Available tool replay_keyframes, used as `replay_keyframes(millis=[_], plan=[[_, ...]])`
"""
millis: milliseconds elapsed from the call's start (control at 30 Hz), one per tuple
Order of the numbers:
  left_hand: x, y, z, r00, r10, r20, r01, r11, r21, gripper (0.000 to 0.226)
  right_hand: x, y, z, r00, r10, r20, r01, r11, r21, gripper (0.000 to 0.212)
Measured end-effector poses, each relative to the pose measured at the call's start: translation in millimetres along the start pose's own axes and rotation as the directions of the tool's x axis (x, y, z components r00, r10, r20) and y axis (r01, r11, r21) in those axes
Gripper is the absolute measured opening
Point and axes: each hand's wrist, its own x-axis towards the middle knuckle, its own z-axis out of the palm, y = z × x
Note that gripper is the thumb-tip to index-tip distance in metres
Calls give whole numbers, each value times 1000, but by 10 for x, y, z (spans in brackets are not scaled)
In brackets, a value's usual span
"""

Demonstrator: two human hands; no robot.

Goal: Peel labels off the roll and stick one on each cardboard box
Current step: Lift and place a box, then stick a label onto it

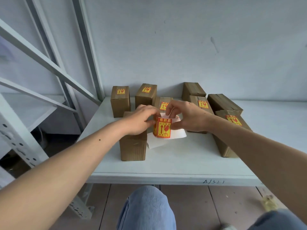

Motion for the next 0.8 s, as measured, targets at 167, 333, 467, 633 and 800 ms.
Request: replay_keyframes(millis=[167,333,467,633,800], plan=[[57,-30,-20,1000,-20,17,21,999,-38,25,-27,-4,-35,989,-110,-103,108,994,-29,34],[74,7,-13,998,-37,51,40,998,-57,28,37,-15,22,958,-276,-82,261,952,-159,31],[60,18,-16,995,-53,79,66,985,-160,23,59,12,14,948,-296,-115,273,945,-182,32],[41,54,-5,990,-61,126,102,930,-354,15,38,45,3,934,-315,-168,285,941,-181,31],[46,64,-5,986,-65,156,123,908,-400,15,22,37,-13,932,-315,-176,279,938,-205,30]])
